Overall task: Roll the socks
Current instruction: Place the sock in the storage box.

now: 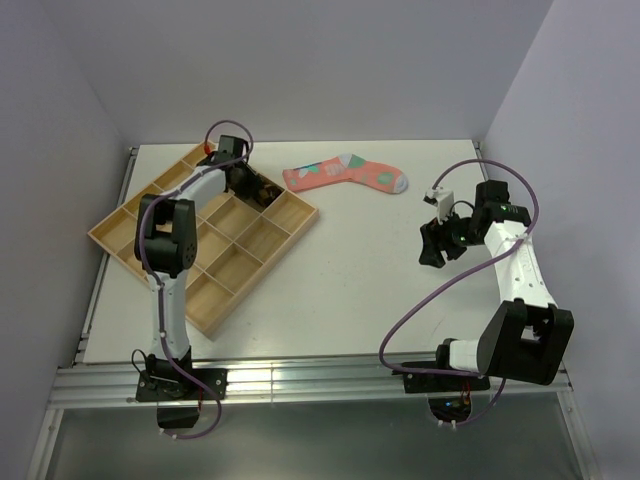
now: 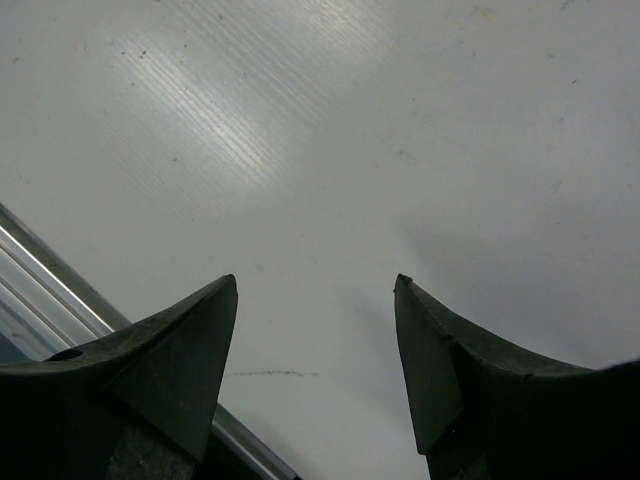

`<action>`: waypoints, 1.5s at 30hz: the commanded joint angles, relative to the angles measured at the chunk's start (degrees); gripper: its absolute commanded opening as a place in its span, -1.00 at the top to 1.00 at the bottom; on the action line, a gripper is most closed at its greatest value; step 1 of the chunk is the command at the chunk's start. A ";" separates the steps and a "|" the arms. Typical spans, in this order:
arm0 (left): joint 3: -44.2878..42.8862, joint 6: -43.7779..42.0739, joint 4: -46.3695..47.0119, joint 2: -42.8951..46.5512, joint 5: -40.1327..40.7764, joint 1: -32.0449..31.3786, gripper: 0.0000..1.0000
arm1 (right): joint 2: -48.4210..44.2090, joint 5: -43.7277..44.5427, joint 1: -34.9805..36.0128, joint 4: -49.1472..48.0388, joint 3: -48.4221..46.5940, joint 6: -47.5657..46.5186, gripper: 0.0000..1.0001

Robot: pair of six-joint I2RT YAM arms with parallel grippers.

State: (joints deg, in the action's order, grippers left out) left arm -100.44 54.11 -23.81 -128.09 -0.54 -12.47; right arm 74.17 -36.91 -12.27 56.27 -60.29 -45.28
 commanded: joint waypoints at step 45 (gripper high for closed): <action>15.53 -7.08 6.23 32.98 6.67 -6.06 -0.15 | -0.34 -3.70 -0.91 -0.54 -2.72 3.35 -0.46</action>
State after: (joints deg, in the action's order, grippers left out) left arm -86.65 49.67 -20.69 -101.67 3.55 -15.35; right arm 75.16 -38.02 -12.69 56.60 -60.14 -44.12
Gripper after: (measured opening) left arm 0.575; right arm 0.729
